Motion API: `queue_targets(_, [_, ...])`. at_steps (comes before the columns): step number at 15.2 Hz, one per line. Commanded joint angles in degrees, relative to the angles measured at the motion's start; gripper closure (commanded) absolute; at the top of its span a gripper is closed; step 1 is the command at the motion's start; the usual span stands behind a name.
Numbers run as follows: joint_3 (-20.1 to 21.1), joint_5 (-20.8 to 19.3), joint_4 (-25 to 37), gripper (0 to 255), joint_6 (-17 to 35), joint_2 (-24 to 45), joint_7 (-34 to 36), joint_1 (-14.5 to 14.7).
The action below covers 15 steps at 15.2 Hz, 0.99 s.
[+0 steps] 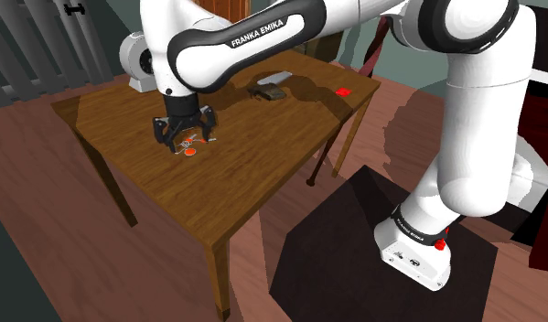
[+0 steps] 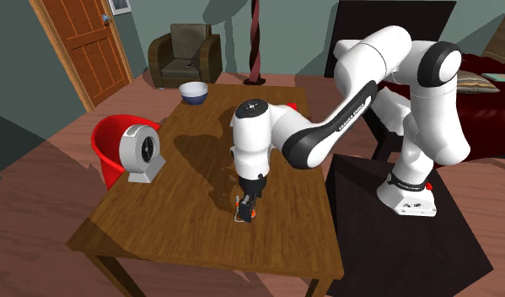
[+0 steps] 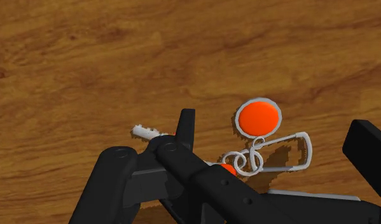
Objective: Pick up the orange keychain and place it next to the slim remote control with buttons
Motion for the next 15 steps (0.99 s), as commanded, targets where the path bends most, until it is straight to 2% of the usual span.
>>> queue_targets(1, [-0.23,-0.4,-0.57,0,1.28,0.75,0.2,0.09])
queue_targets(4, [-0.48,-0.86,-1.43,0,2.87,1.56,0.49,0.21])
queue_targets(12, [-0.48,-0.85,-1.43,0,2.86,1.56,0.49,0.2])
queue_targets(13, [-0.48,-0.85,-1.43,255,2.86,1.56,0.49,0.2])
queue_targets(15, [-0.48,-0.88,-1.43,255,2.91,1.61,0.54,0.25])
